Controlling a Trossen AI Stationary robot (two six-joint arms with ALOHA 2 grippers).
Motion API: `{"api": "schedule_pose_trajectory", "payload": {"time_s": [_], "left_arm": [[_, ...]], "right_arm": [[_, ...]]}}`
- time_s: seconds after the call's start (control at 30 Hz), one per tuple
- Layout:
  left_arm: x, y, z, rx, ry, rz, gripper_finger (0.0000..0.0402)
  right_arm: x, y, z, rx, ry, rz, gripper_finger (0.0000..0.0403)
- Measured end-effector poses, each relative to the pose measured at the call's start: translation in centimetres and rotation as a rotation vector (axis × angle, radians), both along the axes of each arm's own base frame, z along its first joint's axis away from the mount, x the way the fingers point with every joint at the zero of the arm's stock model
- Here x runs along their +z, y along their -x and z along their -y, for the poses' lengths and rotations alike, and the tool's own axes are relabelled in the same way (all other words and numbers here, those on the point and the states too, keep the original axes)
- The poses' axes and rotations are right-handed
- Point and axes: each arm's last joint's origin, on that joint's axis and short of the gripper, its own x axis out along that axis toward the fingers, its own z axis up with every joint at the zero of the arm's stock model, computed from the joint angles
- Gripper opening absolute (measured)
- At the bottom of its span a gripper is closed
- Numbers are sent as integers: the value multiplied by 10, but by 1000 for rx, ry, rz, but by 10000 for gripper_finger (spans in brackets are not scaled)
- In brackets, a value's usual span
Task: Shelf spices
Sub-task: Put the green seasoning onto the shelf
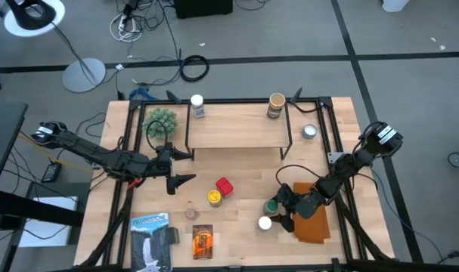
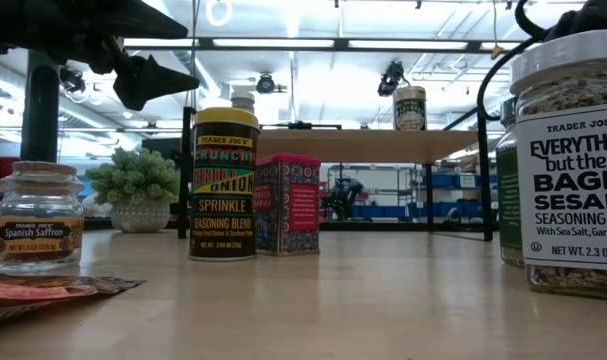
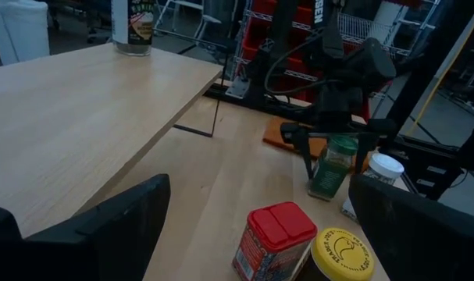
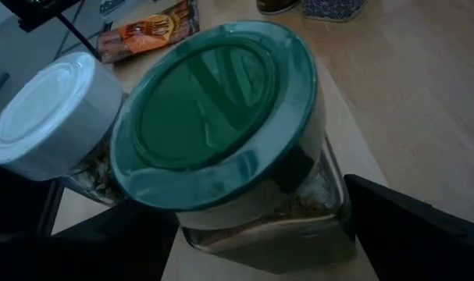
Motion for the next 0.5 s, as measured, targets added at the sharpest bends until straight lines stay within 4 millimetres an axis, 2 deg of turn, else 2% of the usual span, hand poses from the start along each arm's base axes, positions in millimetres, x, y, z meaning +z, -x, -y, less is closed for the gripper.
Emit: {"api": "schedule_pose_trajectory", "payload": {"time_s": [0.5], "left_arm": [[0, 0, 0, 14, -4, 0, 399]], "right_arm": [[0, -7, 11, 47, 152, 13, 346]]}}
